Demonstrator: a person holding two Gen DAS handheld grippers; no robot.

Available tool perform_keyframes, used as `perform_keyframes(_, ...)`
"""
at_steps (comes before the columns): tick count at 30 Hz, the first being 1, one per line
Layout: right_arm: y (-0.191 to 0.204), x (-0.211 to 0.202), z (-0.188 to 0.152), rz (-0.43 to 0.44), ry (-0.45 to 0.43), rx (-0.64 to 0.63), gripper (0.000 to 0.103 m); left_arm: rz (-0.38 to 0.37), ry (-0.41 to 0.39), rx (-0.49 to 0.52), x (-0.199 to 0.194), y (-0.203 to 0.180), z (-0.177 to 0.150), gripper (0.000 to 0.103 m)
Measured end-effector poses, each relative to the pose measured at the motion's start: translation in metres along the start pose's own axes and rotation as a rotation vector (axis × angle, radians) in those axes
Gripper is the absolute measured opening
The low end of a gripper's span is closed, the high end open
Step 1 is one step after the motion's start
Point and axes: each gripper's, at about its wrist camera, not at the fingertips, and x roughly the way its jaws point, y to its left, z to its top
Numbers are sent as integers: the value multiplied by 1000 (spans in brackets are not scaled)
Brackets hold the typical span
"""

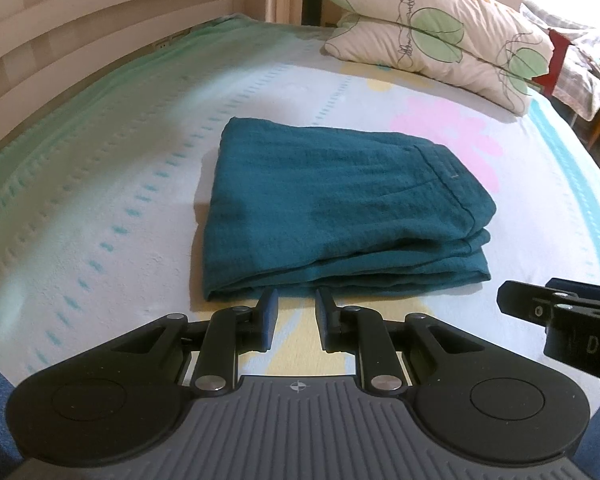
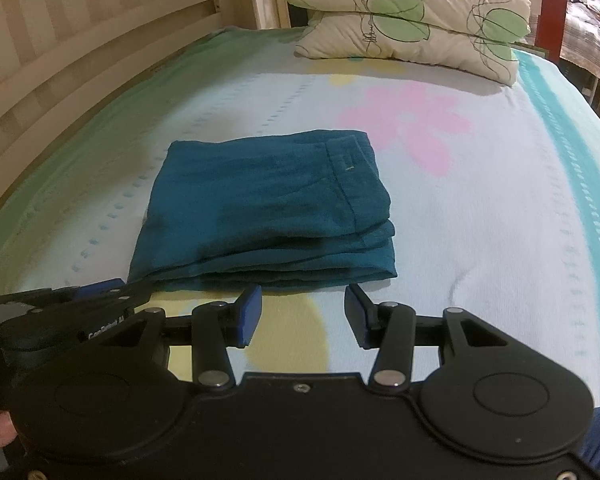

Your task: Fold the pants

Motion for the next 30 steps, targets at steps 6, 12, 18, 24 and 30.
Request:
perform_keyframes(6,-1,3,1,-10,3,11,55,3,-3,0,-1,-2,-2,20)
perform_keyframes(12,-1,5,2,-18,5,18,55,0,-4,0,-1,-1,-2,20)
perform_keyframes(18,-2,7,3,-18,10,20,55,-5,-7,1,-2,-1,-2,20)
perform_keyframes(24,-1,8,3,-18,10,22,55,-10,-18,1,-2,0,-1,20)
perform_keyframes(30,-2,10,3,-14,14,20,55,-7,-17,5,-1,-2,-1,20)
